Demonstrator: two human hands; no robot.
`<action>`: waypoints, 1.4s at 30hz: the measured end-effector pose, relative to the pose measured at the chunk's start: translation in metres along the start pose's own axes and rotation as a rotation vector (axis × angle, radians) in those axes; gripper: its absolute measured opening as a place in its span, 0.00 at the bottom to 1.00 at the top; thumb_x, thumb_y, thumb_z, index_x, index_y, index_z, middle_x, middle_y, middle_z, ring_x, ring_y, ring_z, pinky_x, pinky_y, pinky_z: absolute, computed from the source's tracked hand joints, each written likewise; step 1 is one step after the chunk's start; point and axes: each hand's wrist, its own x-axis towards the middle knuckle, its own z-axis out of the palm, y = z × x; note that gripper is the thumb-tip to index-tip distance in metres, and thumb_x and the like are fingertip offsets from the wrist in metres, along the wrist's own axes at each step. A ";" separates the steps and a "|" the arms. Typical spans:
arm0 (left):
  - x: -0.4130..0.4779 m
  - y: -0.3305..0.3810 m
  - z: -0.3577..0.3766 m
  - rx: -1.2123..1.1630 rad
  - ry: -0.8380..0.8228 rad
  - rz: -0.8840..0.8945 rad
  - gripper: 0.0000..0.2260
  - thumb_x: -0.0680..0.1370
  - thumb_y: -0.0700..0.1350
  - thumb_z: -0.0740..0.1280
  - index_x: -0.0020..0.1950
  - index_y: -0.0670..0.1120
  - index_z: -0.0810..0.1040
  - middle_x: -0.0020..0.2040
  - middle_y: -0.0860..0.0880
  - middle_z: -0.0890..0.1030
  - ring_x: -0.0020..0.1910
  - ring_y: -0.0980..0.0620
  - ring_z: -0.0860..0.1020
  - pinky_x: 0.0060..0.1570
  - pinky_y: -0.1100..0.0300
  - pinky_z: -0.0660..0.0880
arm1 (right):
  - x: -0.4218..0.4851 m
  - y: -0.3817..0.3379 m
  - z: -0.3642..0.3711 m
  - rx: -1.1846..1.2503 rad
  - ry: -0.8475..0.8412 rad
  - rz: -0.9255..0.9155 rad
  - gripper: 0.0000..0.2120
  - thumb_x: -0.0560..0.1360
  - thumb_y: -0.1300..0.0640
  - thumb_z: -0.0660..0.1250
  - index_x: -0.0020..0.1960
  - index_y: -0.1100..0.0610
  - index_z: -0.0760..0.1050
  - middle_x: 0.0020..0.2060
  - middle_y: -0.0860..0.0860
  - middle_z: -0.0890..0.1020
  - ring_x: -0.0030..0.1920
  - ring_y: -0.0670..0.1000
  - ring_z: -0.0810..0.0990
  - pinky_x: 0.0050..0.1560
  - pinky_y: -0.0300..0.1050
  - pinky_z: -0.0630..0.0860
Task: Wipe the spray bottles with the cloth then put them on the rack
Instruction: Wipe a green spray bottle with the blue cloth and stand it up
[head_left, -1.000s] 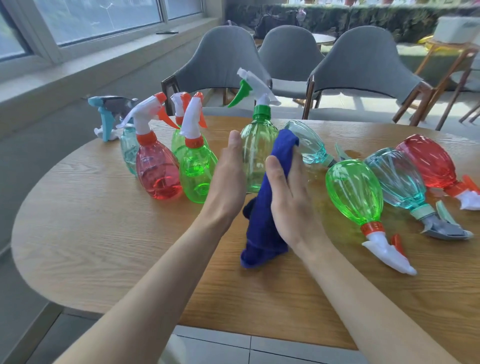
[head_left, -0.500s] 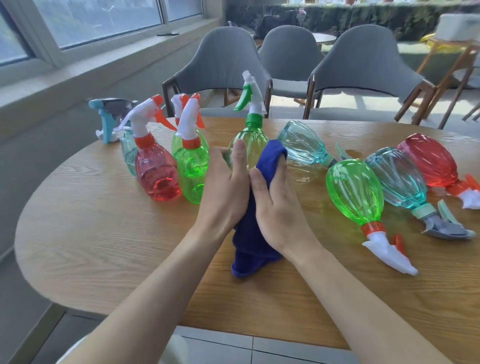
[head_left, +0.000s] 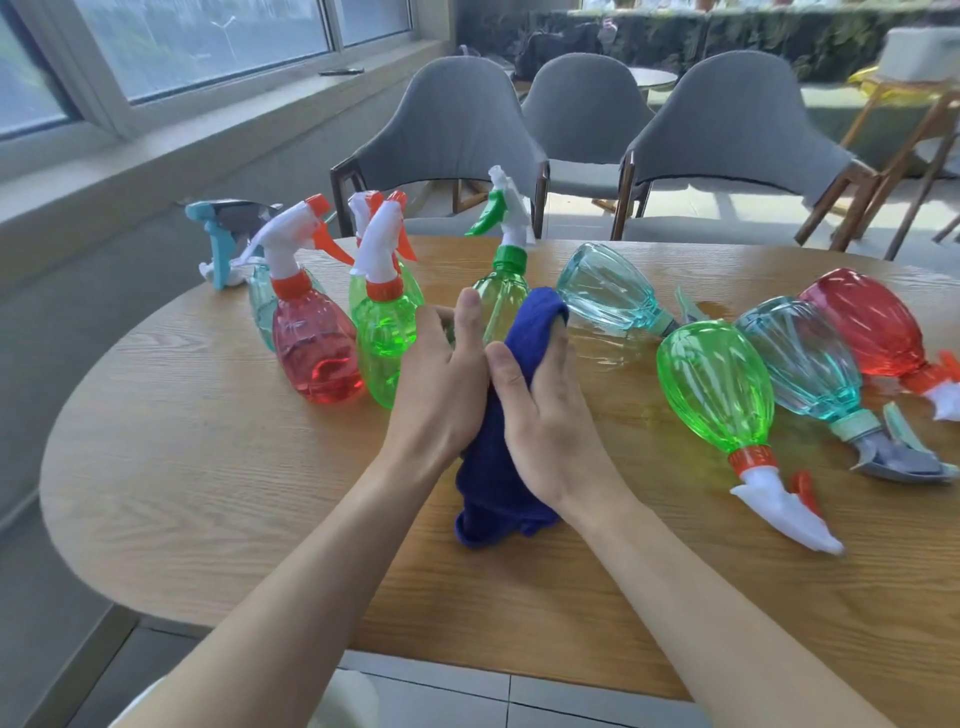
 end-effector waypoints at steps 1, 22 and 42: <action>-0.001 0.002 -0.001 -0.008 -0.010 0.006 0.22 0.87 0.65 0.53 0.61 0.48 0.74 0.51 0.55 0.81 0.48 0.67 0.77 0.48 0.66 0.70 | 0.003 0.000 -0.003 0.033 0.001 0.003 0.39 0.82 0.32 0.56 0.85 0.51 0.54 0.80 0.47 0.65 0.82 0.45 0.59 0.82 0.47 0.55; 0.003 0.007 0.017 -0.464 -0.256 -0.175 0.27 0.89 0.61 0.49 0.60 0.52 0.86 0.58 0.50 0.89 0.60 0.52 0.86 0.68 0.45 0.78 | 0.009 -0.013 -0.032 0.548 0.041 0.194 0.26 0.74 0.38 0.76 0.63 0.53 0.79 0.49 0.55 0.79 0.47 0.58 0.80 0.54 0.69 0.83; -0.001 0.009 0.013 -0.147 -0.084 -0.041 0.22 0.85 0.66 0.58 0.69 0.52 0.76 0.58 0.60 0.80 0.55 0.68 0.77 0.57 0.66 0.72 | 0.003 -0.005 -0.016 0.189 0.042 -0.003 0.15 0.86 0.40 0.57 0.72 0.31 0.64 0.62 0.20 0.66 0.68 0.23 0.61 0.74 0.36 0.56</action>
